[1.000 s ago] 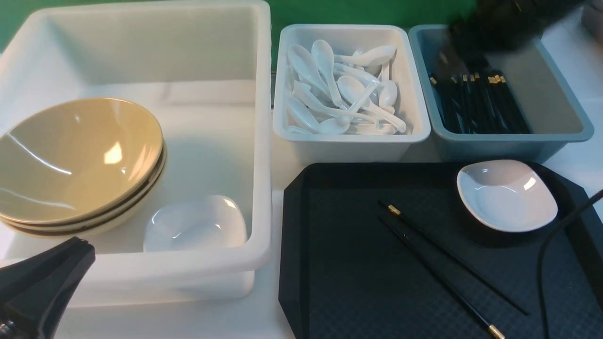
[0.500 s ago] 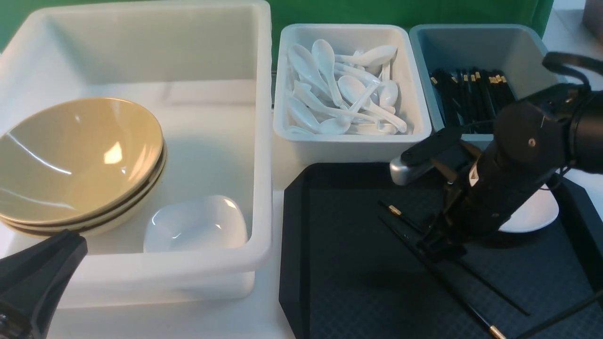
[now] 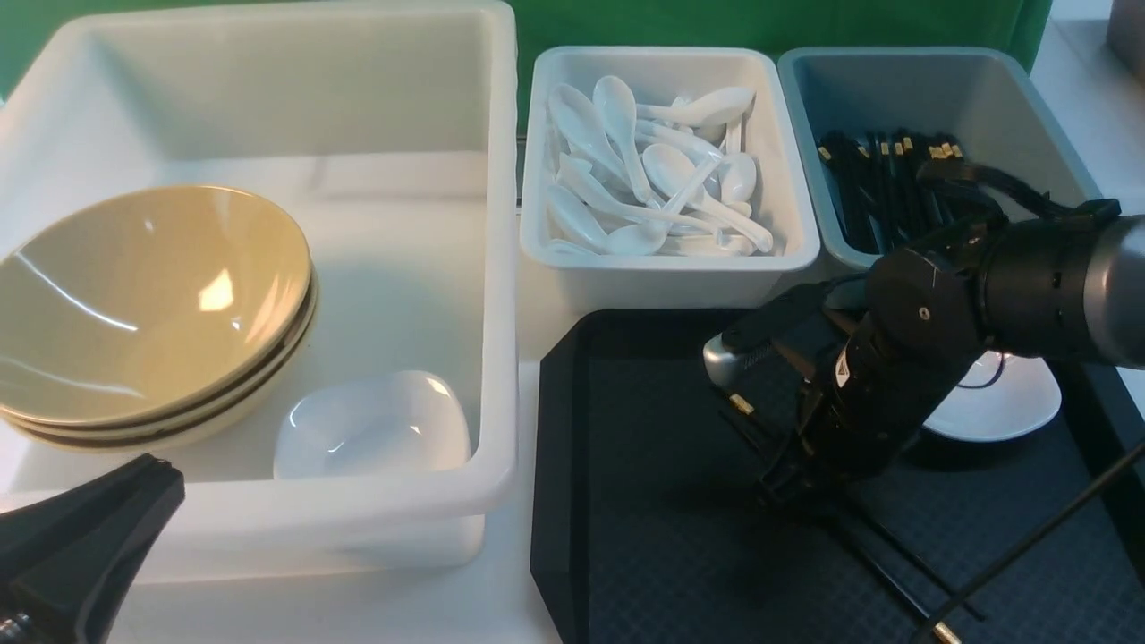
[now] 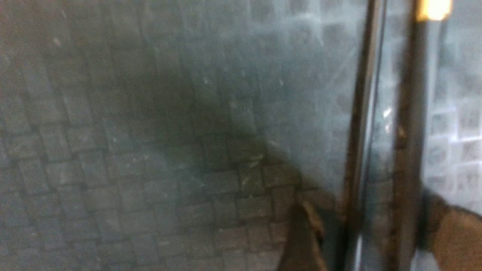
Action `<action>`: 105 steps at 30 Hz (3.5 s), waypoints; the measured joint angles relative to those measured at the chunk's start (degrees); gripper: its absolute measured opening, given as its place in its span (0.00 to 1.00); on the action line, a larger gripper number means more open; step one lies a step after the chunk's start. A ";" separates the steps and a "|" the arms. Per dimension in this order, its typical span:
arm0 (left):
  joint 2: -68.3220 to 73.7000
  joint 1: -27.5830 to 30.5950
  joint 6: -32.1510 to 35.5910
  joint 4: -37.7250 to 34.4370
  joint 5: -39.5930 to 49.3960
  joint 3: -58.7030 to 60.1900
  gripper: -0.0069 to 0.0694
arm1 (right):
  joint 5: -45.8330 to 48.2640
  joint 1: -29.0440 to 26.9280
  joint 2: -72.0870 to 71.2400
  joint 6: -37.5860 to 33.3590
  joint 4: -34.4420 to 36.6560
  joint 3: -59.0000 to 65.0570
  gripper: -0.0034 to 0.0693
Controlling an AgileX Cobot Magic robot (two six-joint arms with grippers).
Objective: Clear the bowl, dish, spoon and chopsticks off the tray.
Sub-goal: Use the right arm to grab a chopstick, then use the right arm to put a chopstick into the small storage box on the right, then use the right arm to grab a chopstick
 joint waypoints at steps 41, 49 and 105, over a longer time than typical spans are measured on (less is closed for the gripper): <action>0.00 0.00 0.00 0.00 -0.99 0.00 0.08 | -1.02 1.28 -4.11 -5.44 3.78 1.13 0.44; 0.00 0.00 0.00 0.00 -0.99 0.00 0.08 | -2.82 1.28 -1.14 -8.30 3.80 0.88 0.18; 0.00 0.00 0.00 0.05 0.28 0.00 0.08 | 11.38 13.86 -18.79 -23.58 5.27 8.85 0.45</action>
